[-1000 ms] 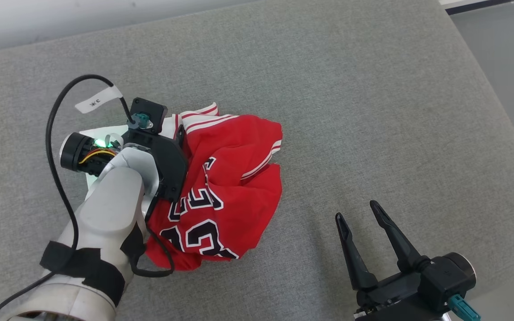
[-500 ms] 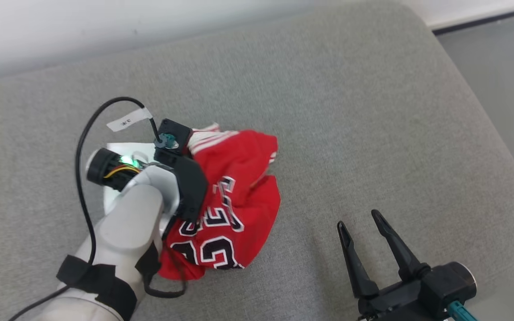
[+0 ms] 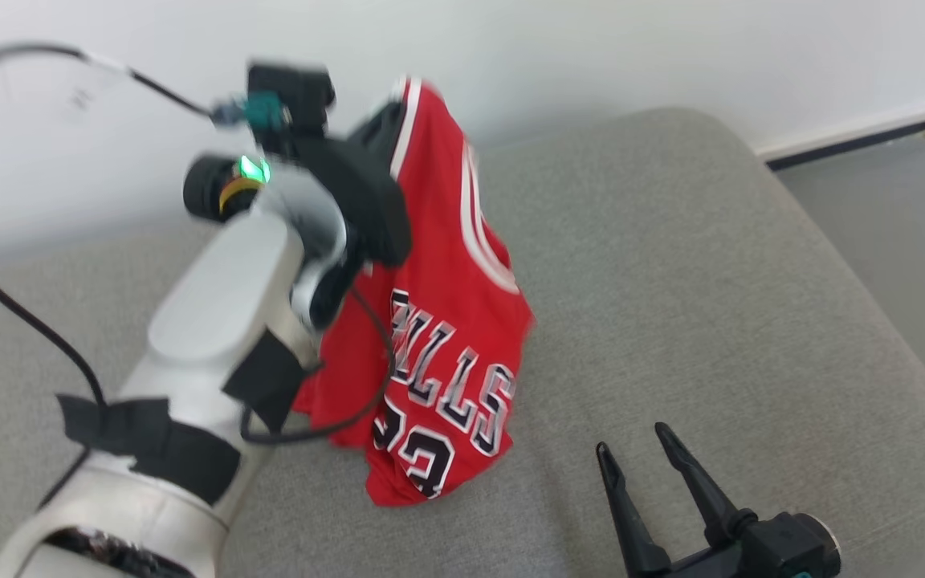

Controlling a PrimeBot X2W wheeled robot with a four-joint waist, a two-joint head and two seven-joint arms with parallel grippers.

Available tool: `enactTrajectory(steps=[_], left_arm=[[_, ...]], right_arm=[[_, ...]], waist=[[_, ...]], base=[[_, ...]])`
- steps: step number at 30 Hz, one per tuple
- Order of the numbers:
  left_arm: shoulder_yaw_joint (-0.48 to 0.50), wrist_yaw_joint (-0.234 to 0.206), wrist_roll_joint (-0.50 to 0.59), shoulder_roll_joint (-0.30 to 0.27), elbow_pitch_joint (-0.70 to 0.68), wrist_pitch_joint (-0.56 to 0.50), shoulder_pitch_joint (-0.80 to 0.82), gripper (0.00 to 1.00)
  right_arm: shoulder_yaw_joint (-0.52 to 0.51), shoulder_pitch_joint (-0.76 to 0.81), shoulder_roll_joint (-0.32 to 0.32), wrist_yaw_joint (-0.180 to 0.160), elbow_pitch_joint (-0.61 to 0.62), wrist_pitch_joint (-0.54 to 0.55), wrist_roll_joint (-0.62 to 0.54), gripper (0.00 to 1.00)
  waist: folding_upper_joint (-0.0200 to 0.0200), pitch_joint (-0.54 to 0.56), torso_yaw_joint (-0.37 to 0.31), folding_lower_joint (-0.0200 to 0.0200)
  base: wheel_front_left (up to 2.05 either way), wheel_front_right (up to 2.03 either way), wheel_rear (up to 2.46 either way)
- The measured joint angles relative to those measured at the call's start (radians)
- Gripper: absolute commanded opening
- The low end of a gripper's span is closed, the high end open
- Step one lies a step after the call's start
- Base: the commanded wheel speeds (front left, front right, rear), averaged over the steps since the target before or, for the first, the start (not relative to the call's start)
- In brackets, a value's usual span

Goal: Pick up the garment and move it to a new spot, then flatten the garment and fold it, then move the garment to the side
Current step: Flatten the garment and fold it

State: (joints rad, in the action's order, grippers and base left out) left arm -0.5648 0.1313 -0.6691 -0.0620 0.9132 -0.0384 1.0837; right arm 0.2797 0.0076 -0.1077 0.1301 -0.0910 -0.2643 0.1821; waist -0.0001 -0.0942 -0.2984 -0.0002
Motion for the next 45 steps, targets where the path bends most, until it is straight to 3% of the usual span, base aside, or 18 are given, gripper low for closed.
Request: enactTrajectory(steps=[6, 9, 11, 12, 18, 24, 28, 33, 38, 40, 44, 45], left_arm=[[0.072, -0.003, -0.135, 0.003, -0.062, -0.025, 0.104, 0.00], [0.106, -0.036, -0.194, 0.007, -0.078, -0.011, 0.169, 0.00], [0.112, -0.065, -0.252, 0.008, -0.092, 0.004, 0.207, 0.00], [0.113, -0.112, -0.319, 0.010, -0.100, 0.036, 0.246, 0.00], [0.138, -0.244, -0.505, 0.012, -0.075, 0.205, 0.342, 0.00], [0.177, -0.299, -0.630, 0.012, 0.065, 0.268, 0.235, 0.00], [0.255, -0.298, -0.674, -0.020, 0.173, 0.290, 0.100, 0.00], [0.372, -0.263, -0.656, -0.130, 0.228, 0.298, -0.035, 0.00], [0.635, -0.263, -0.509, -0.253, 0.130, 0.300, -0.163, 0.00], [0.749, -0.275, -0.435, -0.248, 0.072, 0.300, -0.222, 0.00], [0.914, -0.273, -0.309, -0.177, -0.011, 0.300, -0.327, 0.00], [0.949, -0.272, -0.289, -0.161, -0.029, 0.300, -0.344, 0.12]], right_arm=[[0.009, 0.001, 0.014, 0.000, -0.006, 0.000, 0.004, 1.00], [0.014, 0.001, 0.021, 0.000, -0.011, 0.000, 0.008, 1.00], [0.018, 0.001, 0.024, 0.000, -0.015, 0.000, 0.009, 1.00], [0.017, 0.001, 0.026, 0.000, -0.018, 0.000, 0.010, 1.00], [0.010, 0.005, 0.032, 0.000, -0.019, 0.000, 0.010, 1.00], [-0.002, 0.007, 0.043, 0.000, -0.017, 0.000, 0.010, 1.00], [-0.003, 0.007, 0.048, 0.000, -0.013, 0.000, 0.010, 1.00], [-0.007, 0.007, 0.052, 0.000, -0.011, 0.000, 0.010, 1.00], [-0.005, -0.003, 0.052, 0.000, -0.014, 0.000, 0.009, 1.00], [-0.003, -0.008, 0.050, 0.000, -0.015, 0.000, 0.008, 1.00], [0.014, -0.018, 0.044, 0.000, -0.029, 0.000, 0.008, 1.00], [0.021, -0.023, 0.041, 0.000, -0.037, 0.000, 0.009, 1.00]], waist=[[0.0000, 0.064, -0.021, -0.0001], [0.0000, 0.080, -0.044, -0.0001], [0.0000, 0.089, -0.060, 0.0000], [0.0000, 0.097, -0.075, 0.0000], [-0.0001, 0.115, -0.102, 0.0000], [0.0000, 0.119, -0.085, 0.0002], [0.0001, 0.116, -0.067, 0.0002], [0.0001, 0.099, -0.045, 0.0003], [0.0001, 0.072, -0.026, 0.0002], [0.0001, 0.061, -0.018, 0.0003], [0.0001, 0.043, 0.003, 0.0002], [0.0002, 0.040, 0.008, 0.0003]], base=[[0.00, 0.00, 0.00], [0.00, 0.00, 0.00], [0.00, 0.00, 0.00], [0.00, 0.00, 0.00], [0.00, 0.00, 0.00], [0.00, 0.00, 0.00], [0.00, 0.00, 0.00], [0.00, 0.00, 0.00], [0.00, 0.00, 0.00], [0.00, 0.00, 0.00], [0.00, 0.00, 0.00], [0.00, 0.00, 0.00]])
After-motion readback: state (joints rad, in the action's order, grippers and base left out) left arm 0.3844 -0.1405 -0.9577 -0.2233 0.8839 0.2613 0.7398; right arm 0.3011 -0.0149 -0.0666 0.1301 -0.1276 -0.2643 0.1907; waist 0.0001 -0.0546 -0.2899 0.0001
